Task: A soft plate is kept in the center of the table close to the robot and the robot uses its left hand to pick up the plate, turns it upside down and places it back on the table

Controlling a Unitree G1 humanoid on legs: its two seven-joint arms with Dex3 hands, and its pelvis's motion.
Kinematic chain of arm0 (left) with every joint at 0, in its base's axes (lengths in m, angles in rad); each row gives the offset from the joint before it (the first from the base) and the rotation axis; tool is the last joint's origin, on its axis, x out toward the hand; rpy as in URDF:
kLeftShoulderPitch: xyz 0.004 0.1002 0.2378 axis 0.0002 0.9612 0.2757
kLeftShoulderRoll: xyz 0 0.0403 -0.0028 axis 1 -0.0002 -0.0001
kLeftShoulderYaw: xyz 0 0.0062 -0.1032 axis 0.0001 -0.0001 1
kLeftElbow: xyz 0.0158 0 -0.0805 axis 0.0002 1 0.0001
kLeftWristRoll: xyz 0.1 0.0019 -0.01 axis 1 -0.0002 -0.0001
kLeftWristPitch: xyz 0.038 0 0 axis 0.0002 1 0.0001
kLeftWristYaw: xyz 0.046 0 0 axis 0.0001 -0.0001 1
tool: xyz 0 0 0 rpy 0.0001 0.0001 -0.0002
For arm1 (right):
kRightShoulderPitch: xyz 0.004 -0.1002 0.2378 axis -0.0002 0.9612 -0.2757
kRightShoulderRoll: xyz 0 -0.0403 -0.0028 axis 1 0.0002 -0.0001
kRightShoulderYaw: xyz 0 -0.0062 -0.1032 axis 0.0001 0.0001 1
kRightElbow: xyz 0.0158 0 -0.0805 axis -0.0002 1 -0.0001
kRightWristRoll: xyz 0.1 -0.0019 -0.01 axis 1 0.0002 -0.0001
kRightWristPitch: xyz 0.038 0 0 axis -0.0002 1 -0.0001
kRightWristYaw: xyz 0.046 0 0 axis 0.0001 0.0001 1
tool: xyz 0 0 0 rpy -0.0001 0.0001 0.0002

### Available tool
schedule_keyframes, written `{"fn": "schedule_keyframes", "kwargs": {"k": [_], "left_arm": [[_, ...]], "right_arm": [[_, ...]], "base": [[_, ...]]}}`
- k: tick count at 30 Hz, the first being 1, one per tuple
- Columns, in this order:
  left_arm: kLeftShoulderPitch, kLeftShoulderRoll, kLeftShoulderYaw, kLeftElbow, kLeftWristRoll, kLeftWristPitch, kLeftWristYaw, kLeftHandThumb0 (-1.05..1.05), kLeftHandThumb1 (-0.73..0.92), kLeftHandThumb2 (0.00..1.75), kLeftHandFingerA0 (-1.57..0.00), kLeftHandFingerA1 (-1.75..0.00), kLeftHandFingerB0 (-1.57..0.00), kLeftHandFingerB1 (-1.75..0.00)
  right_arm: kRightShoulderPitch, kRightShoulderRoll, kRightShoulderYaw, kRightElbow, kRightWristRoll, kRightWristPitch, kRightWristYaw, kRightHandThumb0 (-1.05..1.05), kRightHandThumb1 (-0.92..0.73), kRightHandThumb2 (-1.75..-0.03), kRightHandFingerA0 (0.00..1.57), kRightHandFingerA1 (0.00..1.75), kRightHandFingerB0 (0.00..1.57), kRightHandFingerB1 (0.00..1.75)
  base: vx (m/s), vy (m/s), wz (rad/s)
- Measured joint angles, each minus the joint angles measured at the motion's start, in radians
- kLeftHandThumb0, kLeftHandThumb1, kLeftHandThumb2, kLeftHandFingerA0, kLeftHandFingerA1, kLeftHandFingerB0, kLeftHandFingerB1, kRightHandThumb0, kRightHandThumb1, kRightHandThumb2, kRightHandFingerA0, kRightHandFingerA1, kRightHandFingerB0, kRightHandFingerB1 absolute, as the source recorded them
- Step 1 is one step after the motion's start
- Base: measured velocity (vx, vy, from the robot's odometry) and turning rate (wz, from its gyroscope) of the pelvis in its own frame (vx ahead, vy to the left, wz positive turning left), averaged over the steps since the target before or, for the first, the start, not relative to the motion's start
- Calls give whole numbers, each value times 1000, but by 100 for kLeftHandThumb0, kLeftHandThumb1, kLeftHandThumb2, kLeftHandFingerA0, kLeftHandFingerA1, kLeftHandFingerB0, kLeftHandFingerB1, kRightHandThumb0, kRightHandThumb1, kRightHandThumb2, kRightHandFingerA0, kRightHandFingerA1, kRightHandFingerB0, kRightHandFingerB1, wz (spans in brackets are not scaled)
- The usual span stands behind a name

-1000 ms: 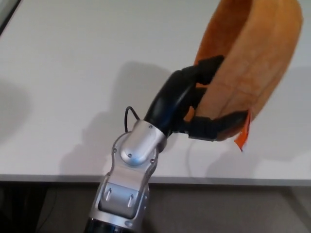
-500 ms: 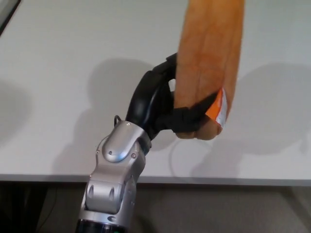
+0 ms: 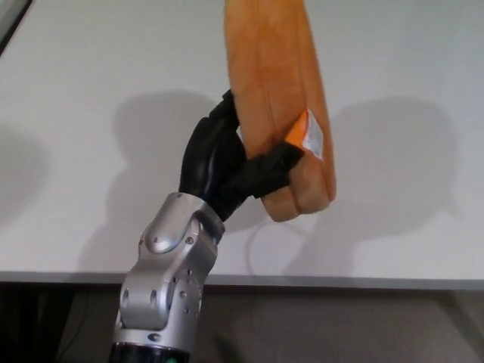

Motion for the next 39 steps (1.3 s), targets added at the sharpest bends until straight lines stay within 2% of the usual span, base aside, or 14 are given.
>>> {"fn": "schedule_keyframes", "kwargs": {"k": [2,3,4,5,18,21,29,33,34,35,36,37,38,39], "left_arm": [[-1,1,15,9,-30,1,22,-12,65,75,-92,-175,-27,-59],[-1,1,23,15,-45,1,34,-19,59,82,-118,-157,-28,-67],[-2,2,33,22,-63,2,48,-19,59,82,-118,-157,-28,-67],[-2,2,40,25,-73,2,57,-13,66,71,-90,-175,-11,-37],[-5,7,194,85,-275,3,260,-10,67,72,-93,-175,-20,-48],[-5,7,222,94,-318,3,305,-11,66,70,-91,-175,-19,-40],[-1,7,283,106,-448,3,439,-12,67,70,-91,-175,-15,-38],[-2,6,312,108,-508,3,504,-14,67,67,-93,-175,-22,-37],[-2,6,315,108,-518,3,516,-18,60,81,-123,-162,-23,-47],[-2,6,319,110,-532,3,533,-18,60,81,-123,-162,-23,-47],[-2,7,323,116,-551,6,559,-13,66,73,-96,-175,-29,-39],[-2,7,324,118,-557,8,568,-16,61,80,-124,-166,-23,-48],[-2,7,325,125,-571,11,587,-16,61,80,-124,-166,-23,-48],[-2,7,325,131,-582,16,604,-9,63,77,-99,-175,-16,-41]], "right_arm": [[0,0,0,0,0,0,0,-64,-87,-66,44,47,27,34],[0,0,0,0,0,0,0,-64,-87,-66,44,46,28,34],[0,0,0,0,0,0,0,-64,-87,-66,44,46,28,34],[0,0,0,0,0,0,0,-63,-87,-66,44,46,28,33],[-3,0,1,0,-1,0,0,-65,-86,-66,44,45,27,33],[-3,0,1,0,-2,0,0,-66,-86,-66,44,45,28,34],[-16,0,2,1,-7,0,0,-67,-85,-66,44,46,28,34],[-21,0,2,1,-13,0,0,-66,-85,-66,45,46,29,33],[-22,0,2,1,-14,0,0,-67,-84,-65,45,46,29,34],[-22,0,2,1,-15,0,0,-67,-84,-65,45,46,29,34],[-23,0,2,0,-17,1,0,-66,-85,-66,44,46,29,34],[-23,0,2,0,-17,1,0,-66,-85,-66,45,47,29,34],[-23,0,2,-1,-18,3,0,-66,-85,-66,45,47,29,34],[-23,0,2,-1,-19,4,0,-66,-84,-65,45,47,29,34]], "base": [[0,0,0],[0,0,0],[0,0,0],[0,0,0],[0,0,0],[0,0,0],[0,0,0],[0,0,0],[0,0,0],[0,0,0],[0,0,0],[0,0,0],[0,0,0],[0,0,0]]}}
